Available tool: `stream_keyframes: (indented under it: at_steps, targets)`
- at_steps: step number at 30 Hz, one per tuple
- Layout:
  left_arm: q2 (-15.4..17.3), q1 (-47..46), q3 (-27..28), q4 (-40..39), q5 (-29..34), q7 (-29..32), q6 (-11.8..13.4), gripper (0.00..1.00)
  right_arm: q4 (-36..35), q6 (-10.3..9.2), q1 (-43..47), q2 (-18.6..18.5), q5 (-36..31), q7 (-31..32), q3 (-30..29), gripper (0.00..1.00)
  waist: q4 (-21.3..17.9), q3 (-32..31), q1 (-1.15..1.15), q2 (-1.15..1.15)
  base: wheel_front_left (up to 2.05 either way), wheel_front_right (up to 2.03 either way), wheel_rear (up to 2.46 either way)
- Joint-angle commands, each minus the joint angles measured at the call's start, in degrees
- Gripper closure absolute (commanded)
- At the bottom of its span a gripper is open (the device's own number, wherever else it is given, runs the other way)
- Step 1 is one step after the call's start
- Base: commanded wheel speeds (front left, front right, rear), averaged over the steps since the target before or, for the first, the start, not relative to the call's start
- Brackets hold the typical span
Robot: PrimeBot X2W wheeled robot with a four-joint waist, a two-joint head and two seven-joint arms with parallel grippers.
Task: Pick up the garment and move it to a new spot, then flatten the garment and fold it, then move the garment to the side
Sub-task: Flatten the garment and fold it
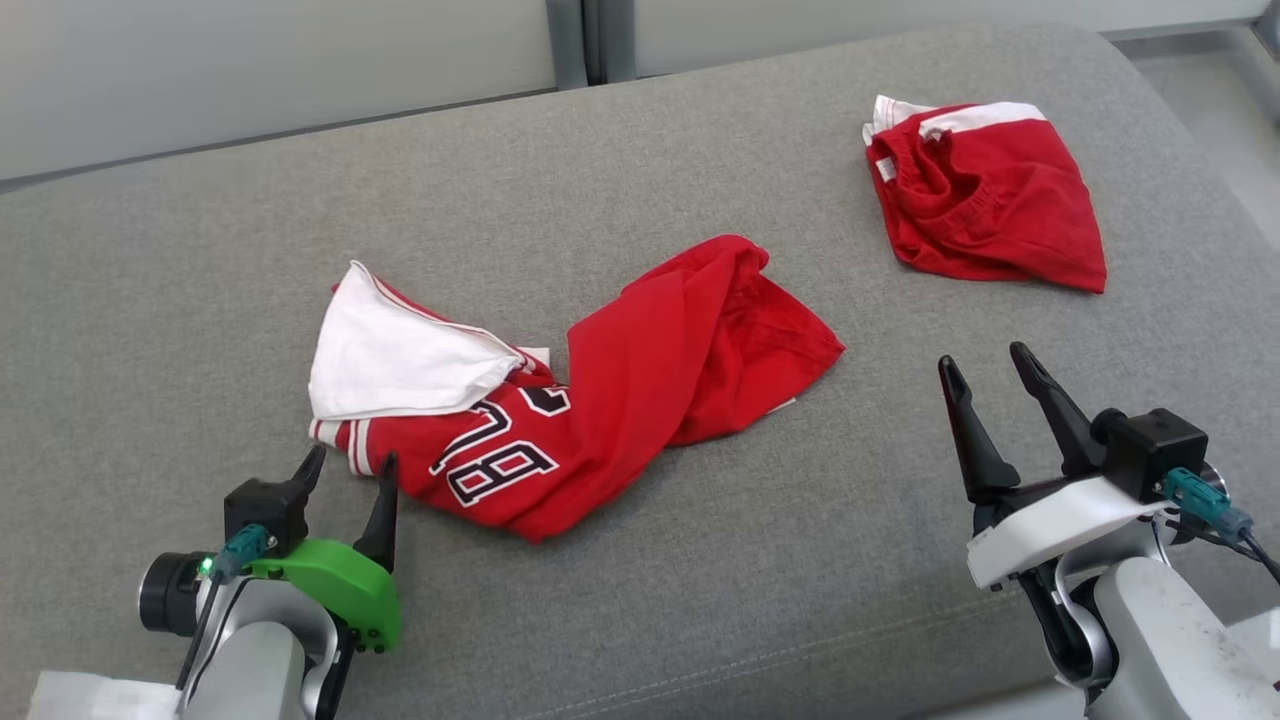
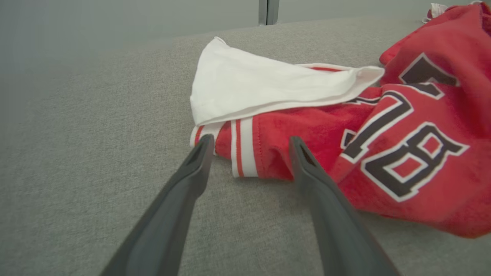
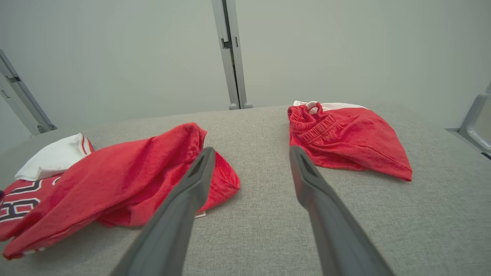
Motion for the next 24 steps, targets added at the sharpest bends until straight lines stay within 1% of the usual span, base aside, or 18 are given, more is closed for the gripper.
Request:
stream_keyframes:
  at_steps: [1,7,13,14,15,16,20,24]
  targets:
    - [0.95,-1.58,-0.99,1.48,-1.17,-0.11,-0.08,0.0,-0.01,0.0,-0.72,0.02,0.37,-0.16,-0.15,0.0,-1.86,1.98,0.0,0.0,0.0,0.0,0.0]
    - [2.06,-4.36,-4.02,6.57,-4.7,-0.11,-0.09,0.0,-0.1,0.0,-1.21,0.23,0.28,-0.18,-0.22,0.0,-2.43,2.68,0.0,0.0,0.0,0.0,0.0]
    - [2.38,-6.13,-5.68,9.65,-7.99,-0.11,-0.1,0.0,0.0,0.0,-1.6,0.28,-0.07,-0.19,-0.11,0.0,-2.41,2.81,0.0,0.0,0.0,0.0,0.0]
    - [2.28,-6.41,-5.9,10.11,-8.53,-0.11,-0.1,0.06,-0.08,0.0,-1.67,0.24,-0.1,-0.19,-0.11,0.0,-2.37,2.79,0.0,0.0,0.0,0.0,0.0]
    - [2.15,-6.65,-6.42,10.55,-8.89,-0.1,-0.1,0.67,-0.19,0.0,-1.71,0.22,-0.13,-0.19,-0.12,0.0,-2.32,2.76,0.0,0.0,0.0,0.0,0.0]
    - [2.01,-6.93,-6.65,10.19,-9.54,-0.11,-0.1,1.0,-0.29,0.0,-1.68,0.2,-0.16,-0.2,-0.24,0.0,-2.21,2.72,0.0,0.0,0.0,0.0,0.0]
    - [2.74,-6.45,-6.96,7.71,-9.86,-0.11,-0.1,1.0,-0.61,0.0,-0.85,0.38,-0.22,-0.19,-0.83,0.0,-1.05,2.32,0.0,0.0,0.0,0.0,0.0]
    - [2.72,-4.1,-5.74,3.15,-7.64,-0.11,0.05,1.0,-0.64,0.0,0.11,0.88,-0.04,-0.2,-0.81,0.0,0.59,1.33,0.0,0.0,0.0,0.0,0.0]
